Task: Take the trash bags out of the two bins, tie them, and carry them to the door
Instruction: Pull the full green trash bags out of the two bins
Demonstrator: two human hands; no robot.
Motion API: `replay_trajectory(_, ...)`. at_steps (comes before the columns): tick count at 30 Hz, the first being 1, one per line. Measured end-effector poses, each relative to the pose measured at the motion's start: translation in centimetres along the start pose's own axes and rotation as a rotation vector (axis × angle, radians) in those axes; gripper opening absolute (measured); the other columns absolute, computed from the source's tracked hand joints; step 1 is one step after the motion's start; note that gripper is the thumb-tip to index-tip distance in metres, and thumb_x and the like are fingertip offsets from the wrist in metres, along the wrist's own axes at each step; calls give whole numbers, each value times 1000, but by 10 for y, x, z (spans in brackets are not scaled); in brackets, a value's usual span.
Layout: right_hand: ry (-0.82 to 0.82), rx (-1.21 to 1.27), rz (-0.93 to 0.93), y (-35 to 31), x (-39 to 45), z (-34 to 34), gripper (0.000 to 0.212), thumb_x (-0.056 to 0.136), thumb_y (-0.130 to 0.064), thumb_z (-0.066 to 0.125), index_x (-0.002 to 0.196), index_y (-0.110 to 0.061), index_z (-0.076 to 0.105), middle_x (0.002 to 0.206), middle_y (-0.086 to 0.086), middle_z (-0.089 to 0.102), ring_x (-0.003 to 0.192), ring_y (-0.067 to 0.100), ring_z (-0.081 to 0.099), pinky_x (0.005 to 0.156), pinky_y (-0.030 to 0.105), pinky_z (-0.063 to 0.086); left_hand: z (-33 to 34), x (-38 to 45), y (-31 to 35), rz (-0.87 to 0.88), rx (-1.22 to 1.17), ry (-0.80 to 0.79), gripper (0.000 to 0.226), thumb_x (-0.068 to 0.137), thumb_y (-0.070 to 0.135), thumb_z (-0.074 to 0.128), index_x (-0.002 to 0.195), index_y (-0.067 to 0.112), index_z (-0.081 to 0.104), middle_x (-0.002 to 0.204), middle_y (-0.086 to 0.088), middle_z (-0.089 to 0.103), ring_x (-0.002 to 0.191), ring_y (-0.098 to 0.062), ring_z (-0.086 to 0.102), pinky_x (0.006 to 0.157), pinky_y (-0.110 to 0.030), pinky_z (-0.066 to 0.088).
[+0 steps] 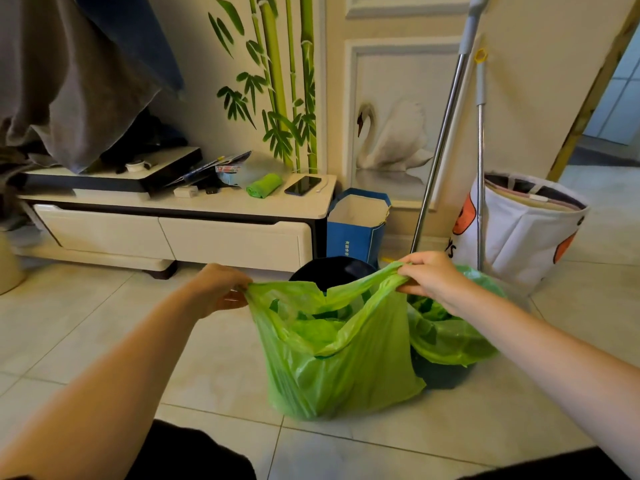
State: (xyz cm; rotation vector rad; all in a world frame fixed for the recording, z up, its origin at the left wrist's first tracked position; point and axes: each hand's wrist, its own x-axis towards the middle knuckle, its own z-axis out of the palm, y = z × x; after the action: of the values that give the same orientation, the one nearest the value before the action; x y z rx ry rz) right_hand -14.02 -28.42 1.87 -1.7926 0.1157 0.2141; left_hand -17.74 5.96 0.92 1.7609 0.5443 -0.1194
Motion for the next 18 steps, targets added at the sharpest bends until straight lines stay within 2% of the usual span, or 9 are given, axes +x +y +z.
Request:
replay_trajectory(3, -9, -22, 38, 9, 12, 0, 13, 88, 1, 58, 98, -2, 67, 99, 18, 70, 85, 23, 72, 72, 32, 61, -3, 8, -5, 21, -53, 77, 5, 85, -3, 62, 81, -4, 60, 75, -16, 57, 64, -28, 59, 45, -25, 57)
replay_trajectory(6, 3, -34, 51, 13, 22, 1, 23, 89, -1, 59, 111, 0, 63, 105, 17, 68, 87, 22, 70, 77, 33, 59, -10, 20, -9, 27, -100, 223, 12, 84, -7, 59, 75, 1, 58, 70, -14, 57, 60, -25, 57, 42, -25, 56)
replay_trajectory(9, 1, -40, 85, 14, 29, -2, 25, 90, 0, 58, 115, 1, 60, 106, 16, 66, 86, 22, 69, 76, 31, 59, -19, 33, -13, 16, -149, 313, 12, 84, -7, 56, 76, 2, 55, 73, -15, 56, 61, -24, 57, 40, -24, 54)
replay_trajectory(13, -77, -166, 150, 25, 31, -1, 25, 89, 1, 59, 114, 3, 60, 98, 13, 65, 85, 23, 69, 65, 25, 60, -20, 34, -25, -32, 13, 285, 14, 83, -10, 54, 73, 0, 53, 67, -14, 51, 55, -27, 53, 40, -27, 55)
replay_trajectory(15, -102, -250, 141, 30, 32, 1, 17, 89, 3, 58, 105, 4, 63, 96, 15, 67, 85, 21, 70, 66, 25, 60, -19, 32, -32, -67, 147, 237, 10, 82, -12, 53, 78, -3, 57, 67, -17, 54, 54, -28, 54, 41, -29, 56)
replay_trajectory(18, -74, -250, 107, 30, 37, -1, 12, 90, 2, 56, 94, 2, 67, 89, 16, 71, 83, 17, 72, 71, 25, 60, -20, 33, -35, -74, 237, 215, 14, 81, -14, 51, 84, -4, 60, 75, -20, 55, 56, -28, 54, 43, -31, 56)
